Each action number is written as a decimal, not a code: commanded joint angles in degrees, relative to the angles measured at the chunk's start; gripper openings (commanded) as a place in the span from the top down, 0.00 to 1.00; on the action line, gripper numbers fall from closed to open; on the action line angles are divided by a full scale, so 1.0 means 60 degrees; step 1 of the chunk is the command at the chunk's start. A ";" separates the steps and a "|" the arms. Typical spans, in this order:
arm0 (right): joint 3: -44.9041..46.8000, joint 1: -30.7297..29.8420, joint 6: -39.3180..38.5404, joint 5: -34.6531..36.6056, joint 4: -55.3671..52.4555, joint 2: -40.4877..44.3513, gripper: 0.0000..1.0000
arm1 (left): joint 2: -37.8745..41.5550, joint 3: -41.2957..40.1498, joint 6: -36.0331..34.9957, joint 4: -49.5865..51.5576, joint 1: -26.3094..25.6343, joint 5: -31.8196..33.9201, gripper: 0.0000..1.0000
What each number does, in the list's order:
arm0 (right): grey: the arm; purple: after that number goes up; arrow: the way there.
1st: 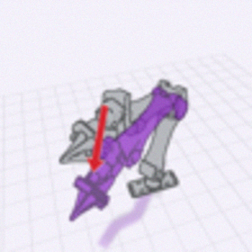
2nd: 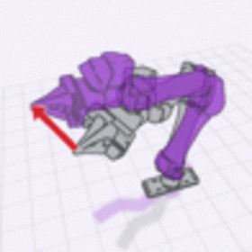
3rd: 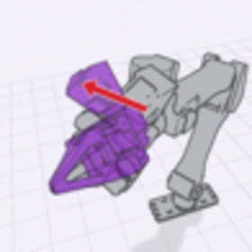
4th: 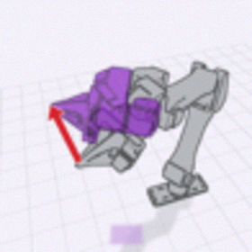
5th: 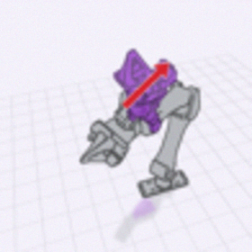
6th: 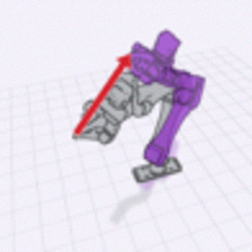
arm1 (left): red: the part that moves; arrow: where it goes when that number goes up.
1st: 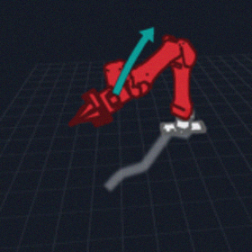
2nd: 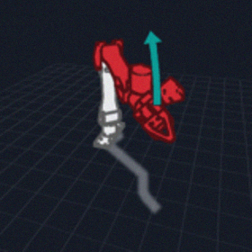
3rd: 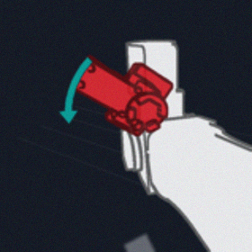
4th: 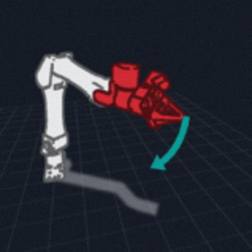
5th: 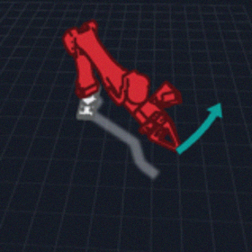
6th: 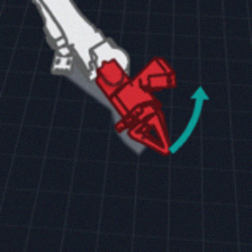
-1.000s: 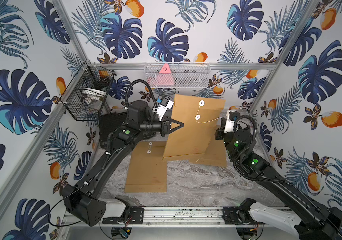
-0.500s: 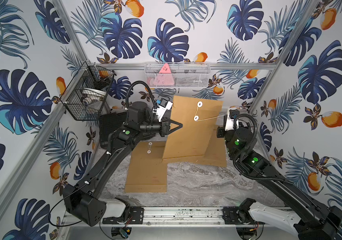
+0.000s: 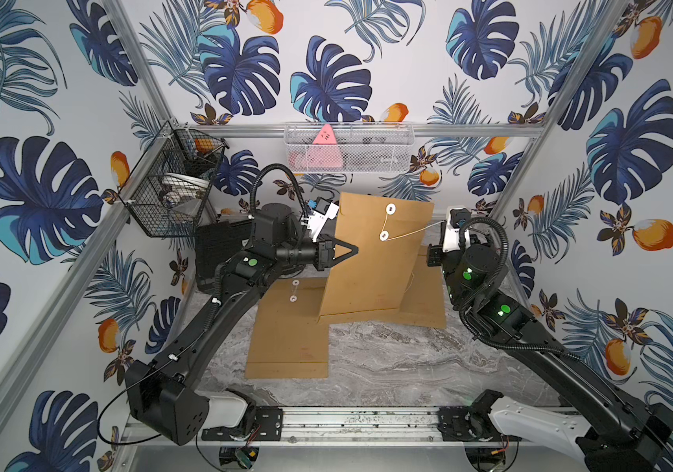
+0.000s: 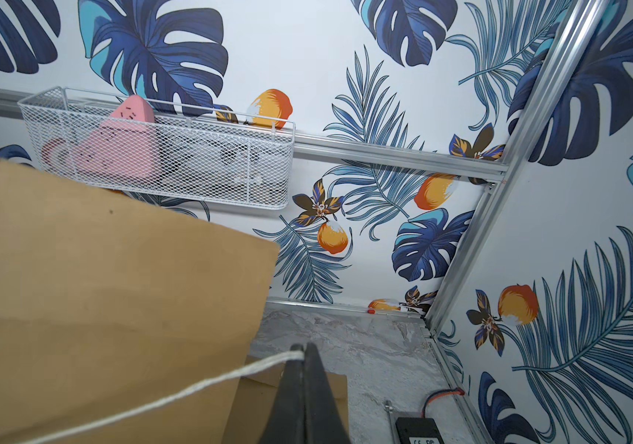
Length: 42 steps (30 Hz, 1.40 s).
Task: Close the mouth of the file bag
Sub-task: Close the file bag.
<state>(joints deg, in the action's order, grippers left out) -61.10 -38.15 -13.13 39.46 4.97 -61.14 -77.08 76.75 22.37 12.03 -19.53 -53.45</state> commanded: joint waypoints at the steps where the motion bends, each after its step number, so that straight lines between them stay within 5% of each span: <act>1: -0.0301 0.0001 -0.0519 -0.0086 -0.0238 -0.0213 1.00 | 0.0108 -0.0131 0.0097 -0.0588 0.0005 -0.0267 1.00; 25: -0.1787 -0.0102 -0.0837 -0.0663 -0.1269 -0.1137 1.00 | 0.0304 -0.0833 0.0392 -0.1061 -0.0036 -0.0430 1.00; 42: -0.3193 0.0211 -0.0231 -0.1921 -0.3646 -0.2138 1.00 | 0.0674 -0.2067 0.0153 -0.0935 -0.0534 -0.0228 1.00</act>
<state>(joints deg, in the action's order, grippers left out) -79.09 -37.01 -15.84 29.85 -14.15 -73.56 -73.54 64.79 23.66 9.37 -22.33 -54.17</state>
